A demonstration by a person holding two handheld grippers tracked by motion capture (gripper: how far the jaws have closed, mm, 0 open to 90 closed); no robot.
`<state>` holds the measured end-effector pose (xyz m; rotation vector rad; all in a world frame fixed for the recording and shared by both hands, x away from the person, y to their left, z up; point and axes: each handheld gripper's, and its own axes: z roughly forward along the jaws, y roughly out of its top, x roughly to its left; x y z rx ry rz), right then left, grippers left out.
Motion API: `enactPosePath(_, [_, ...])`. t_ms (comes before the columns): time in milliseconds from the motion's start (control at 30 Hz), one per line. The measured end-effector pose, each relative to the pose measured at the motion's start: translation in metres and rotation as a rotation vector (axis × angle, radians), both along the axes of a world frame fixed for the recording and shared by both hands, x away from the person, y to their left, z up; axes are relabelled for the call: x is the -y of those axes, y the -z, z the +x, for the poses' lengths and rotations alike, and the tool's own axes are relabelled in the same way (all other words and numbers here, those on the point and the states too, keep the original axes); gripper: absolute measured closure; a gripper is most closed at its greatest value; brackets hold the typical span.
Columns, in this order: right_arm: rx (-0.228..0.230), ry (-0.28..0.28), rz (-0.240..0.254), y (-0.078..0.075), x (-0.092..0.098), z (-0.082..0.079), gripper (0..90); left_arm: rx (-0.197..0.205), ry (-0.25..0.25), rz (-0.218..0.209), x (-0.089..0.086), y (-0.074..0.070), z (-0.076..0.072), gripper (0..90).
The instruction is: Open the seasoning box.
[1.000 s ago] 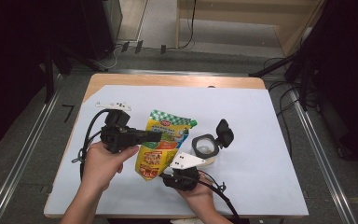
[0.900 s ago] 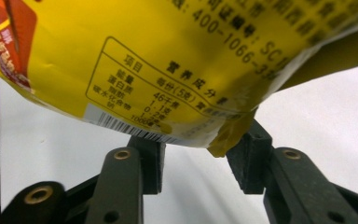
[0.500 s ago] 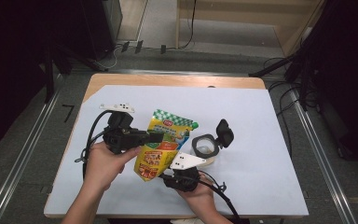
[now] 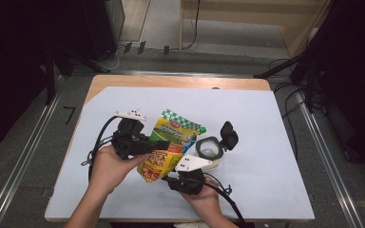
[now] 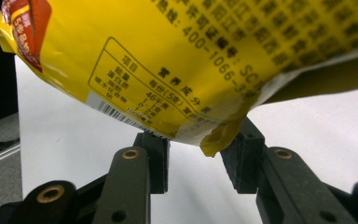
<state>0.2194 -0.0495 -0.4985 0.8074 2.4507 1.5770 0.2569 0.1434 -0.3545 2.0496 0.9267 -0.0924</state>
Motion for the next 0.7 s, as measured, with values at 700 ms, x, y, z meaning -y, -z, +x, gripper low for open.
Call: enactPosePath(700, [0.155, 0.078, 0.048, 0.009, 0.004, -0.010, 60.8, -0.111, -0.007, -0.154, 0.001, -0.006, 0.000, 90.0])
